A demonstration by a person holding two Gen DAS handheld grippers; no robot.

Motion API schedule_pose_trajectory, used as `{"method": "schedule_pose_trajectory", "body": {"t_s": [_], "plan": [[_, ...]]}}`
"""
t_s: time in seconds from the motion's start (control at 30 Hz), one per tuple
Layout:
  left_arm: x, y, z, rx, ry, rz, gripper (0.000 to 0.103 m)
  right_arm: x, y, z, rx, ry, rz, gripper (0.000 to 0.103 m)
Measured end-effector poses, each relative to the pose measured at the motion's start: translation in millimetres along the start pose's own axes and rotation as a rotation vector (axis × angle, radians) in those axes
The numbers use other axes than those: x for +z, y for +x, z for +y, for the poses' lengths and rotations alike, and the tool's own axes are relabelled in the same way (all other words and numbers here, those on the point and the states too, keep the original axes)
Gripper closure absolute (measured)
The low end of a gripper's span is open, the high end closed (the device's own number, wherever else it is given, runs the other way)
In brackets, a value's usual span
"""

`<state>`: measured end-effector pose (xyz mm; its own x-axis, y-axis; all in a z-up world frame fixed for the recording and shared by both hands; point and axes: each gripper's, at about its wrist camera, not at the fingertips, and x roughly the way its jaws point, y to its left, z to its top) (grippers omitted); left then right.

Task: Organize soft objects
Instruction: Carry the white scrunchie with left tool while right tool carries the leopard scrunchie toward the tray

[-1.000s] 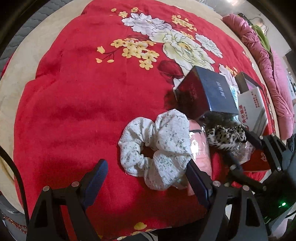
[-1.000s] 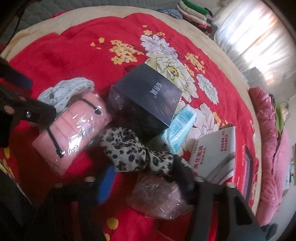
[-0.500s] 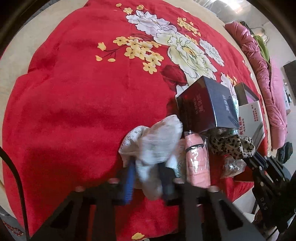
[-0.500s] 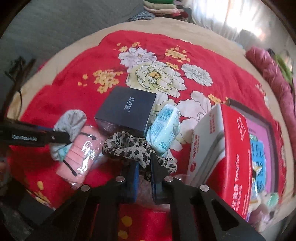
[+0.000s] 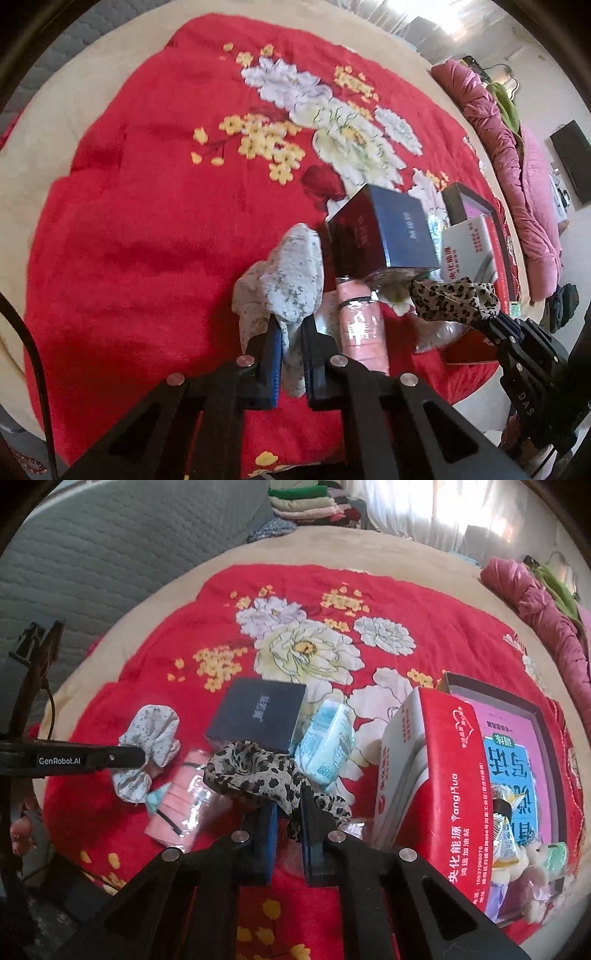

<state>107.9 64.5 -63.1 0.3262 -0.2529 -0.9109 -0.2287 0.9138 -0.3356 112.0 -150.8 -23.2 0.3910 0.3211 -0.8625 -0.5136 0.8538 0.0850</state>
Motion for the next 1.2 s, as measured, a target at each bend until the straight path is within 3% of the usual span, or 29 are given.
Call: {"method": "schedule_pose_trajectory", "body": {"t_s": [0.43, 1.2], "plan": [[-6.8, -42.7, -22.0, 0.001, 0.07, -0.069, 0.093, 3.7, -35.2, -3.1, 0.017, 0.038, -0.078, 0.093], [-16.9, -93.0, -101.2, -0.025, 0.211, -0.163, 0.093, -1.6, -105.0, -39.7, -0.02, 0.158, -0.223, 0.093]]}}
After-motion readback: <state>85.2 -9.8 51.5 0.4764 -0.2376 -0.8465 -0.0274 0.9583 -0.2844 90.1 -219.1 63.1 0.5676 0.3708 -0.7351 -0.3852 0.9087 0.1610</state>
